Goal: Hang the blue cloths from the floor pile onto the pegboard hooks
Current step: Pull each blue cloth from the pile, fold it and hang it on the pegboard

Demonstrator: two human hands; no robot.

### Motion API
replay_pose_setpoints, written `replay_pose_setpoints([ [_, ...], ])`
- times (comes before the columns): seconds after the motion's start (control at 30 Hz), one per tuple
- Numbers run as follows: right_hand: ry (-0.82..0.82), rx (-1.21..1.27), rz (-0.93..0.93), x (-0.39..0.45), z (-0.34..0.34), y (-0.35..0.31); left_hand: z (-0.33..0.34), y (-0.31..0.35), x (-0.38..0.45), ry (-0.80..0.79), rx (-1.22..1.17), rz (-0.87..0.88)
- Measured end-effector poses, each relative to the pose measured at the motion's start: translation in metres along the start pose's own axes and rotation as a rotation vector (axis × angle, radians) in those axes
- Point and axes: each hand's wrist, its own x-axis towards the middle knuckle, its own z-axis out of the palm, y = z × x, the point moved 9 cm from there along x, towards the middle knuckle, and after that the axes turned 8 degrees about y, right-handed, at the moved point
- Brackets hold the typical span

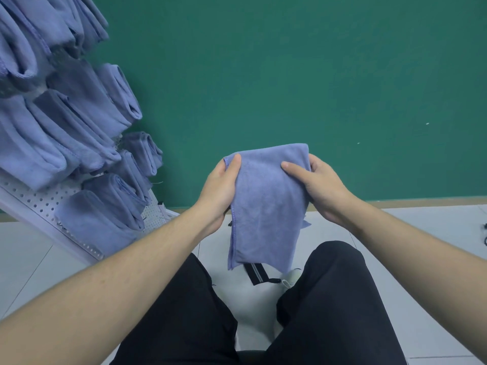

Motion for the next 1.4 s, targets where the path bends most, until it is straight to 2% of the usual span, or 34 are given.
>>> replay_pose_setpoints([
  [0.23,0.1,-0.189,-0.137,0.003,0.003,-0.001,0.002,-0.004,0.0,0.033,0.012,0.009],
  [0.33,0.073,-0.188,-0.1,0.003,0.007,0.006,0.001,-0.014,0.003,0.051,-0.027,-0.042],
  [0.43,0.062,-0.19,-0.09,0.002,0.009,0.008,-0.002,-0.014,0.005,0.101,0.051,0.019],
  [0.57,0.24,-0.248,-0.14,0.001,-0.003,0.009,-0.003,-0.011,-0.001,0.173,0.152,0.115],
  [0.7,0.334,-0.486,-0.242,-0.01,0.004,0.003,0.007,-0.014,-0.009,0.156,0.133,0.128],
  [0.97,0.189,-0.347,-0.277,-0.019,0.031,0.002,0.009,-0.011,-0.001,0.213,0.125,0.106],
  [1.13,0.132,-0.329,-0.27,-0.019,0.036,0.006,0.016,-0.018,-0.003,0.181,0.065,0.028],
  [1.23,0.05,-0.399,-0.359,-0.024,0.045,0.007,0.016,-0.023,-0.005,0.155,-0.05,-0.041],
  [1.33,-0.022,-0.406,-0.389,-0.027,0.048,0.011,0.023,-0.025,-0.008,0.059,-0.009,-0.032],
  [1.4,-0.06,-0.403,-0.397,-0.027,0.05,0.014,0.024,-0.026,-0.008,0.048,0.008,-0.009],
])
